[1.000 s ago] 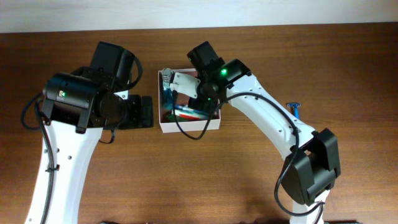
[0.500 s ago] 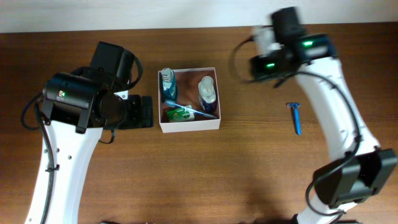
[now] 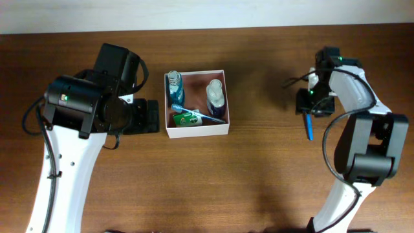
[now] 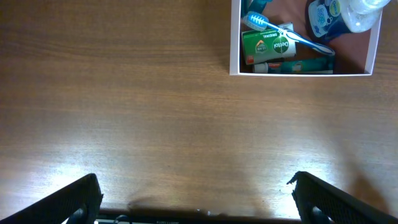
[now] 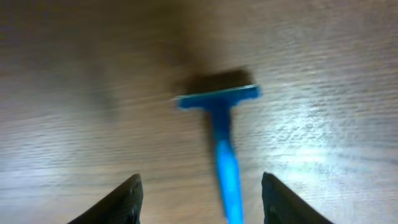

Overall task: Pack container
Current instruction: 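Move the right gripper to the blue razor and grasp it, then carry the razor into the box and release it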

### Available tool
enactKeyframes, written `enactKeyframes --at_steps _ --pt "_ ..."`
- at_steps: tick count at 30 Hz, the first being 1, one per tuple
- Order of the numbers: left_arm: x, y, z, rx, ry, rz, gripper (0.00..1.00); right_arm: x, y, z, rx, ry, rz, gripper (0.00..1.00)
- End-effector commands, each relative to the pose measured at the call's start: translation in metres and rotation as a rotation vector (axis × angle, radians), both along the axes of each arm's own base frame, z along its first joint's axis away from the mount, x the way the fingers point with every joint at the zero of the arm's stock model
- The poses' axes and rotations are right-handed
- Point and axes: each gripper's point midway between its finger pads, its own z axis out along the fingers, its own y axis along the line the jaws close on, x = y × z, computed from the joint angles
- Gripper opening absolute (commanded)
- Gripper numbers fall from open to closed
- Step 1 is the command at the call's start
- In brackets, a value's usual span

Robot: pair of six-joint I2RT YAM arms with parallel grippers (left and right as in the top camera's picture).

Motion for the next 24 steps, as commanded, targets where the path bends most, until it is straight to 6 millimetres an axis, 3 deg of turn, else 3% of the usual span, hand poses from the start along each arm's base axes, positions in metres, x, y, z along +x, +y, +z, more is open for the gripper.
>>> enactKeyframes --at_steps 1,5,9,14,18,21,22,24 --pt "0.000 0.002 0.005 -0.001 -0.018 0.015 1.00 -0.013 -0.019 -0.018 -0.014 0.047 -0.055 0.48" --pt "0.000 0.002 0.005 -0.001 -0.018 0.015 1.00 -0.023 -0.017 -0.031 0.011 0.074 -0.064 0.36" --pt "0.000 0.002 0.005 -0.001 -0.019 0.015 1.00 -0.024 -0.004 -0.037 0.052 0.068 -0.054 0.08" --pt "0.000 0.002 0.005 -0.001 -0.018 0.015 1.00 -0.009 0.009 -0.018 0.054 0.025 -0.015 0.04" --pt "0.000 0.002 0.005 -0.001 -0.019 0.015 1.00 0.019 0.039 0.031 0.046 -0.089 0.093 0.04" --pt "0.000 0.002 0.005 -0.001 -0.019 0.015 1.00 0.039 0.089 0.090 0.072 -0.221 0.305 0.04" --pt "0.000 0.002 0.005 -0.001 -0.019 0.015 1.00 0.041 0.100 0.101 0.077 -0.245 0.352 0.04" --pt "0.000 0.002 0.005 -0.001 -0.019 0.015 1.00 0.042 0.145 0.139 0.077 -0.329 0.550 0.04"
